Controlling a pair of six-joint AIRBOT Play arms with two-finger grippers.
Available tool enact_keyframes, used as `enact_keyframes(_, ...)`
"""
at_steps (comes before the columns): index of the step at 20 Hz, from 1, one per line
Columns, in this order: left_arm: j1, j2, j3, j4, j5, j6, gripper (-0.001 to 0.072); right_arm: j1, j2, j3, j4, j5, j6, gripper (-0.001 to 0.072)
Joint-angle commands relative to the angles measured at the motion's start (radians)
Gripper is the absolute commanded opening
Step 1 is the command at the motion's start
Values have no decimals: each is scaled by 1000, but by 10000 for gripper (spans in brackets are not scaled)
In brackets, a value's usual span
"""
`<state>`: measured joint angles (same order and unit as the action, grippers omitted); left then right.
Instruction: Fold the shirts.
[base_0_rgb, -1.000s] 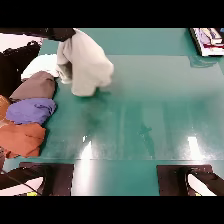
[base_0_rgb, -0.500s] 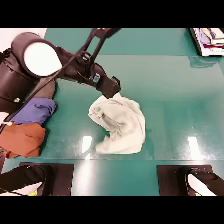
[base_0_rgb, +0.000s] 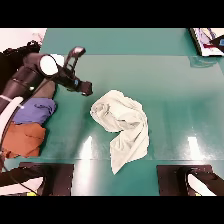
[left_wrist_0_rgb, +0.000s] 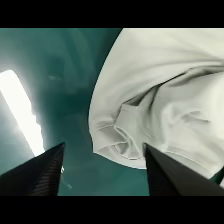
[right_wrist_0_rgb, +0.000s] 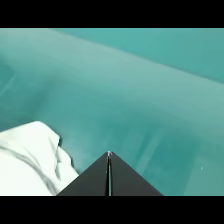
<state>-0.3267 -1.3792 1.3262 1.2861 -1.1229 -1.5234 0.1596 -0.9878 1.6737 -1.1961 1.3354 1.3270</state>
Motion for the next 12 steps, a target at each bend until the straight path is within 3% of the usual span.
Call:
enact_keyframes(1, 98, -115, -67, -200, 55, 72, 577, 1, 0, 1, 1, 47, 1, 52)
enact_keyframes(3, 108, -184, -67, -295, 82, 146, 555, 1, 0, 1, 0, 68, 6, 285)
enact_keyframes(5, 108, -243, -67, -379, 93, 223, 539, 0, -1, 0, 0, 78, 28, 305)
enact_keyframes(12, 97, -305, -65, -444, 82, 278, 538, 1, -33, 0, -1, 84, 44, 304)
